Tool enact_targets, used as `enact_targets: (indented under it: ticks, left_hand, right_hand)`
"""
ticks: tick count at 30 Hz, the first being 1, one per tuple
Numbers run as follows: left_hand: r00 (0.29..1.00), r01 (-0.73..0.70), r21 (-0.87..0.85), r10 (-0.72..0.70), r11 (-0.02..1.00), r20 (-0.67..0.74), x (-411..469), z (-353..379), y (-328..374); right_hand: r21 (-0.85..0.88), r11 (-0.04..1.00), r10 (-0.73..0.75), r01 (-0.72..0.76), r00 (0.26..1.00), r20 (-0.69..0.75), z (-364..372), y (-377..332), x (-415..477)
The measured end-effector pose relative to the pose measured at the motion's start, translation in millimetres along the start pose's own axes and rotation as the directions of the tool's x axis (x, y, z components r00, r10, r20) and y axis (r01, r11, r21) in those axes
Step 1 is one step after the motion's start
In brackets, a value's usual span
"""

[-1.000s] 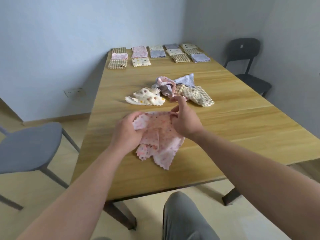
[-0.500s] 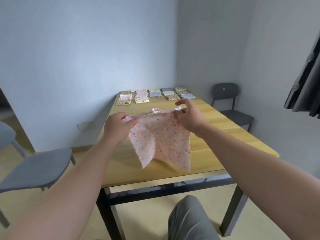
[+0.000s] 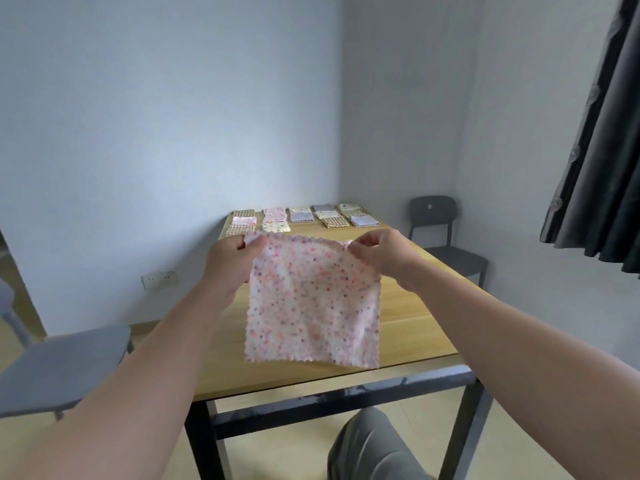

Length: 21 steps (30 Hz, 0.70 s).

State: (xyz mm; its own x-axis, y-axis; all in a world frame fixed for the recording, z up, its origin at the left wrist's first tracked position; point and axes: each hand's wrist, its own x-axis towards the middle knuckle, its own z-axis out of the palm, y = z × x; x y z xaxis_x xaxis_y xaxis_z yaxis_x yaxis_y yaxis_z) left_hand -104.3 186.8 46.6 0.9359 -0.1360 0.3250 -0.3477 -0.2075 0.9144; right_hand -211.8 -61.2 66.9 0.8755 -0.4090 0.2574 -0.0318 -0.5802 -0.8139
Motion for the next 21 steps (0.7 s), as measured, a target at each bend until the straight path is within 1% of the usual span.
enact_targets:
  ticks: [5, 7, 9, 15, 17, 19, 21]
  left_hand:
    - [0.999, -0.035, 0.068, 0.035, 0.997, 0.003, -4.4, -5.4, -0.3]
    - [0.999, -0.038, 0.077, 0.038, 0.996, 0.001, -6.3, -3.7, 3.6]
    - [0.999, -0.040, 0.063, 0.040, 0.997, 0.003, -6.3, -1.1, 5.5]
    - [0.999, 0.015, -0.027, -0.014, 1.000, 0.044, -0.3, 7.0, 6.5]
    - [0.997, 0.022, -0.052, -0.018, 0.998, 0.073, -1.5, 9.7, 5.7]
    - [0.994, 0.026, -0.065, -0.019, 0.998, 0.107, -4.8, 10.9, 7.5]
    - [0.990, 0.035, -0.052, -0.027, 0.998, 0.138, -8.9, 11.5, 12.7]
  right_hand:
    - [-0.028, 1.000, -0.008, 0.009, 1.000, 0.025, 4.1, 1.0, -7.8]
    - [-0.073, 0.997, -0.013, 0.015, 0.999, 0.035, 5.3, 2.1, -6.2]
    - [-0.096, 0.995, -0.013, 0.018, 0.998, 0.058, 3.3, 1.5, -3.9]
    - [-0.083, 0.994, -0.057, 0.070, 0.988, 0.142, -7.4, 5.0, 5.3]
    - [-0.181, 0.976, -0.088, 0.118, 0.983, 0.161, -12.3, 7.4, 5.3]
    - [-0.285, 0.943, -0.134, 0.172, 0.980, 0.150, -16.7, 9.6, 5.2]
    - [-0.289, 0.941, -0.134, 0.175, 0.979, 0.157, -23.8, 11.6, 4.4]
